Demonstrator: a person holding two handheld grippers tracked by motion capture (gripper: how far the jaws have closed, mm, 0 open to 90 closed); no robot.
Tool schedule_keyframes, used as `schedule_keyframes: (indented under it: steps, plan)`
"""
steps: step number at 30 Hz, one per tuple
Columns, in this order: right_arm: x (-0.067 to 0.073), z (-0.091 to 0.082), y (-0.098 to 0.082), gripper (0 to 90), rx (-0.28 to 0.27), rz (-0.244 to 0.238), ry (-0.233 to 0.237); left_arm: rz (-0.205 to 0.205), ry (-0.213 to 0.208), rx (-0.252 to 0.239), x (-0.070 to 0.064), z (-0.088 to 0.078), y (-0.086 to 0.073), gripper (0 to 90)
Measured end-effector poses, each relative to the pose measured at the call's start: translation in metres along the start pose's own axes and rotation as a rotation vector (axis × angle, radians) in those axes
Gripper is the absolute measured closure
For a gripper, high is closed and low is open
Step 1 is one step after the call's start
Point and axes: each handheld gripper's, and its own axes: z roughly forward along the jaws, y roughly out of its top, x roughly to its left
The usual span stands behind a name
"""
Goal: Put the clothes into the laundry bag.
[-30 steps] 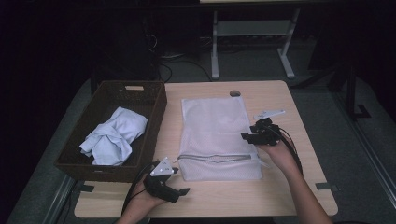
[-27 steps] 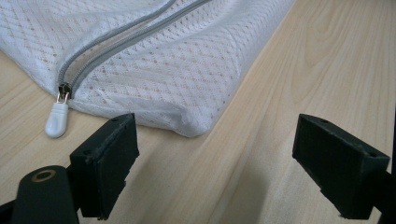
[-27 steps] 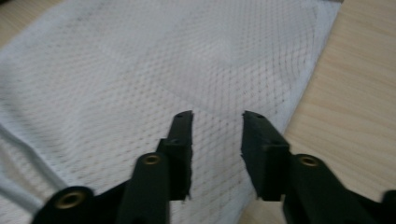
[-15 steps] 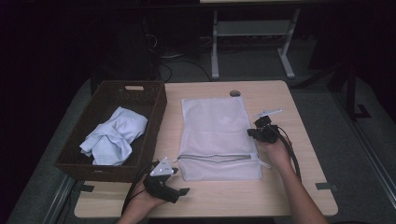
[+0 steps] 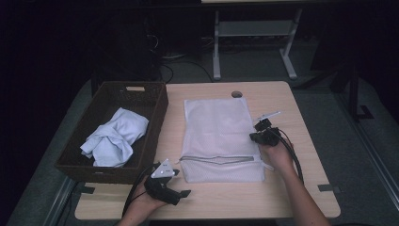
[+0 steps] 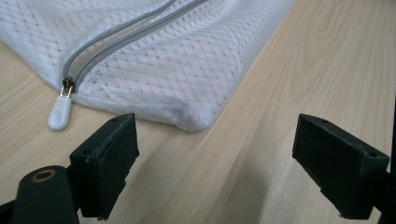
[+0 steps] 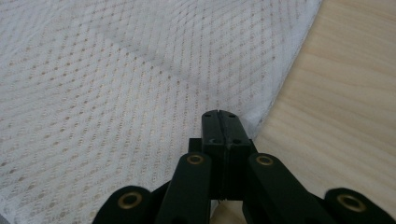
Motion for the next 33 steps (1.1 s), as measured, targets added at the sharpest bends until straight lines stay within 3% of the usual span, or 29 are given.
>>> schedule_keyframes:
  steps: [16, 33]
  plan:
    - [-0.010, -0.011, -0.008, 89.9, 0.041, -0.016, -0.026, 0.001, 0.003, -0.001, 0.000, -0.001, 0.000, 13.9]
    - [-0.031, -0.033, -0.033, 89.9, 0.067, 0.001, -0.060, 0.002, 0.005, 0.003, 0.000, 0.000, -0.001, 13.9]
